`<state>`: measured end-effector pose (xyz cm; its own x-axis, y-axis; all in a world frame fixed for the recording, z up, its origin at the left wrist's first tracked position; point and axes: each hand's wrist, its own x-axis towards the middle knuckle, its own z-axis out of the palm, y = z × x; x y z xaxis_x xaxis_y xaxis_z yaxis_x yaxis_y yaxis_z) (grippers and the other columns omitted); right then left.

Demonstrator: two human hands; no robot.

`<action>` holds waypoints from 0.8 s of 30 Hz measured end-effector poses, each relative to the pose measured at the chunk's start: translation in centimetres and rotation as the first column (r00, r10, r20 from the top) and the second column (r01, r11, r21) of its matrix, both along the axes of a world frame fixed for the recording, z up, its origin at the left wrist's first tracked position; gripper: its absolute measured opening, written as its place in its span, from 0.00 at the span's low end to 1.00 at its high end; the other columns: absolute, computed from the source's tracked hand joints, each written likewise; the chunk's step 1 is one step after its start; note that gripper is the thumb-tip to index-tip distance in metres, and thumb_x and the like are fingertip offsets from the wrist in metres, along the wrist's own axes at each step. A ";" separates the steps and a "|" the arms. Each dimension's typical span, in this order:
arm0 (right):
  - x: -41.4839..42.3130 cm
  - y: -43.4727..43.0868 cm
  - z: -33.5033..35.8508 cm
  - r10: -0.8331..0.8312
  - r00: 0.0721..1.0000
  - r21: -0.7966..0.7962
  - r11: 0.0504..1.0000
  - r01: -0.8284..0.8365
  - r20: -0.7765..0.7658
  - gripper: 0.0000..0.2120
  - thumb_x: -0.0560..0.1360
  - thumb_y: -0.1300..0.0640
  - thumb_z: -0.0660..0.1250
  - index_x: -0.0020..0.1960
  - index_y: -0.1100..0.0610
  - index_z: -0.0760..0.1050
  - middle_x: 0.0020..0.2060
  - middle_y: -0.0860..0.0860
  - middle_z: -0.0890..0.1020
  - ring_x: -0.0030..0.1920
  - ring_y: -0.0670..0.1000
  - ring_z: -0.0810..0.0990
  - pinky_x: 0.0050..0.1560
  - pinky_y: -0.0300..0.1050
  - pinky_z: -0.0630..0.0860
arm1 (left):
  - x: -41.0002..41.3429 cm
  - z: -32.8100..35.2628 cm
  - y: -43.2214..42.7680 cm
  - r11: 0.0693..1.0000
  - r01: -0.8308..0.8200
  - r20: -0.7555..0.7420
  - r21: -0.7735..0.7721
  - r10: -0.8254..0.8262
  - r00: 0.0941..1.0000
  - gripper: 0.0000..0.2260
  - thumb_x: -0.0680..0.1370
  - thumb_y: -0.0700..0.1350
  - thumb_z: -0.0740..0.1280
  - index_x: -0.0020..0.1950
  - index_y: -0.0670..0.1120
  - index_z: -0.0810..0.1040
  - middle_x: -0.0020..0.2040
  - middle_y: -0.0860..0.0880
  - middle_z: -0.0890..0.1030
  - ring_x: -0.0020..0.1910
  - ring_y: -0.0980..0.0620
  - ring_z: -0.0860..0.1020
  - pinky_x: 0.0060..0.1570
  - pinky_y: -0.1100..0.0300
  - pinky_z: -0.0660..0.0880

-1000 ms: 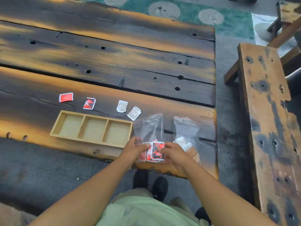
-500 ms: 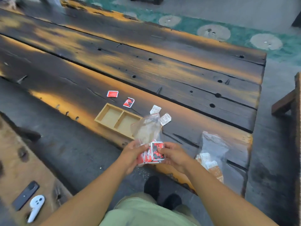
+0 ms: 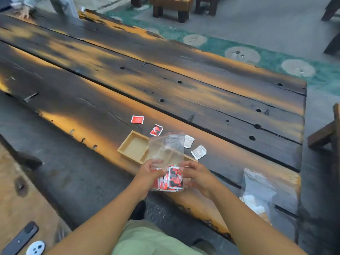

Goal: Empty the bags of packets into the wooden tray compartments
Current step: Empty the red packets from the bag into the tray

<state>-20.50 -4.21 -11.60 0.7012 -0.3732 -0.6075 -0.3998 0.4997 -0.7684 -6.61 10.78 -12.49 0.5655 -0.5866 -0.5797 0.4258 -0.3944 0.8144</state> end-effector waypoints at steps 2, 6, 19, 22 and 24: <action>2.6 -0.3 0.0 -0.042 0.999 -0.023 0.999 0.042 0.009 0.12 0.77 0.61 0.69 0.60 0.59 0.77 0.51 0.54 0.82 0.49 0.52 0.82 0.49 0.48 0.79 | 2.6 -0.4 0.0 1.000 0.031 0.009 0.005 -0.031 0.999 0.17 0.71 0.41 0.77 0.58 0.50 0.80 0.59 0.35 0.79 0.50 0.37 0.84 0.52 0.39 0.81; 8.8 -0.6 0.8 -0.202 0.978 -0.014 0.979 0.203 0.058 0.11 0.78 0.58 0.68 0.59 0.60 0.76 0.54 0.56 0.81 0.55 0.55 0.80 0.55 0.51 0.76 | 8.7 -1.0 -0.3 0.981 0.194 0.021 0.009 -0.194 0.981 0.15 0.75 0.40 0.75 0.59 0.52 0.78 0.57 0.40 0.81 0.50 0.39 0.85 0.49 0.42 0.82; 19.8 2.9 4.1 -0.550 0.822 0.031 0.833 0.552 0.149 0.13 0.81 0.60 0.63 0.62 0.66 0.76 0.53 0.62 0.84 0.51 0.58 0.82 0.58 0.58 0.78 | 21.1 0.4 1.0 0.804 0.584 0.012 -0.113 -0.586 0.810 0.22 0.74 0.43 0.75 0.65 0.55 0.73 0.57 0.47 0.80 0.50 0.46 0.85 0.50 0.45 0.83; 20.2 3.7 4.9 -0.551 0.810 0.014 0.828 0.560 0.202 0.10 0.82 0.61 0.60 0.58 0.65 0.76 0.46 0.58 0.86 0.48 0.57 0.85 0.61 0.59 0.76 | 21.6 0.8 1.4 0.790 0.605 0.058 -0.098 -0.602 0.796 0.20 0.74 0.44 0.76 0.62 0.55 0.73 0.56 0.50 0.81 0.50 0.48 0.85 0.49 0.48 0.83; 20.4 4.1 5.6 -0.528 0.818 -0.023 0.837 0.546 0.227 0.10 0.83 0.62 0.59 0.58 0.65 0.75 0.45 0.57 0.86 0.46 0.55 0.86 0.57 0.56 0.78 | 21.8 0.9 1.5 0.784 0.616 0.075 -0.079 -0.611 0.788 0.20 0.73 0.46 0.77 0.61 0.56 0.73 0.56 0.51 0.80 0.51 0.49 0.84 0.49 0.50 0.84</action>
<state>-0.07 -0.13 -6.01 0.4780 -0.7692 -0.4241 0.0826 0.5200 -0.8502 15.15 12.30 -11.63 0.0908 -0.8684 -0.4875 0.0840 -0.4811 0.8726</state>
